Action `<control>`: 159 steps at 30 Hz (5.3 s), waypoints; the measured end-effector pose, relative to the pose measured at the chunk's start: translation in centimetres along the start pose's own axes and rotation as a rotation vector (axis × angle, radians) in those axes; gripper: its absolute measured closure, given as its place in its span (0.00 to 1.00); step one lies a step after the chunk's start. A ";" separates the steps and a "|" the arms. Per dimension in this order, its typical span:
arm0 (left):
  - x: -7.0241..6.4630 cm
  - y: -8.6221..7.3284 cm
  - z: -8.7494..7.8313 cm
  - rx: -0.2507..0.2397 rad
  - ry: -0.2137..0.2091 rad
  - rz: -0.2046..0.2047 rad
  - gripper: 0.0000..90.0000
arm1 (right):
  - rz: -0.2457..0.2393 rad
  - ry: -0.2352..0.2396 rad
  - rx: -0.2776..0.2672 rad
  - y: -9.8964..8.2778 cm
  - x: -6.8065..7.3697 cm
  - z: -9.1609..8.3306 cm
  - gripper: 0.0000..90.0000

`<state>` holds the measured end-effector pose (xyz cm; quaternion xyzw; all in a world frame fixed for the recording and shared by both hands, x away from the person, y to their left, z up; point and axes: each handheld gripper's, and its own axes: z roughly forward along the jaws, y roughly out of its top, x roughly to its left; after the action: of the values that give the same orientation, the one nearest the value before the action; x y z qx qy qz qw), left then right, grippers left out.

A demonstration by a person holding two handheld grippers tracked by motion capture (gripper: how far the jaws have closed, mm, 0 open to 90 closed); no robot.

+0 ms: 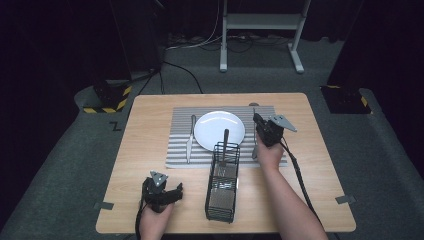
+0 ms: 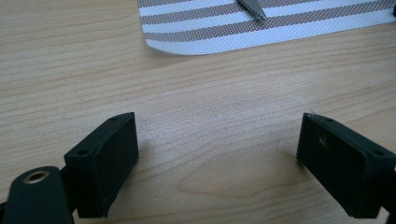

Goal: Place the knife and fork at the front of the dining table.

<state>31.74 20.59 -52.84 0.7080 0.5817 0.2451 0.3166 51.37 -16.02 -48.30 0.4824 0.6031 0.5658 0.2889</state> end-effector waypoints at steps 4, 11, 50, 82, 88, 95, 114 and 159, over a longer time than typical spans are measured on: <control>0.0 0.0 0.0 0.000 -0.001 0.000 0.14 | 0.004 -0.003 0.004 -0.1 -0.2 0.2 0.98; 0.1 0.0 0.0 -0.002 -0.003 -0.005 0.14 | 0.006 -0.016 0.023 -0.2 -0.4 0.9 0.98; 0.0 0.0 -0.1 -0.016 -0.017 -0.001 0.13 | -0.073 -0.016 0.056 -0.4 0.3 -1.6 0.78; -0.2 0.0 0.0 -0.017 -0.009 0.020 0.13 | -0.173 0.081 -0.079 0.3 5.3 -16.0 0.56; -0.2 0.1 0.0 -0.013 -0.012 0.033 0.13 | -0.181 0.139 -0.101 1.4 7.6 -15.3 0.58; -0.1 0.0 0.0 -0.017 -0.020 0.028 0.13 | -0.178 0.189 -0.106 2.4 10.2 -13.3 0.61; 0.1 -0.1 -0.2 -0.020 -0.025 0.021 0.13 | -0.171 0.246 -0.016 3.2 12.1 -8.9 0.82; 0.1 -0.1 -0.2 -0.020 -0.024 0.010 0.13 | -0.165 0.376 -0.067 2.9 13.3 -11.7 0.97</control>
<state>31.55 20.72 -52.78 0.7108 0.5716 0.2439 0.3295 36.76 -8.94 -40.58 0.3076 0.6647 0.6399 0.2325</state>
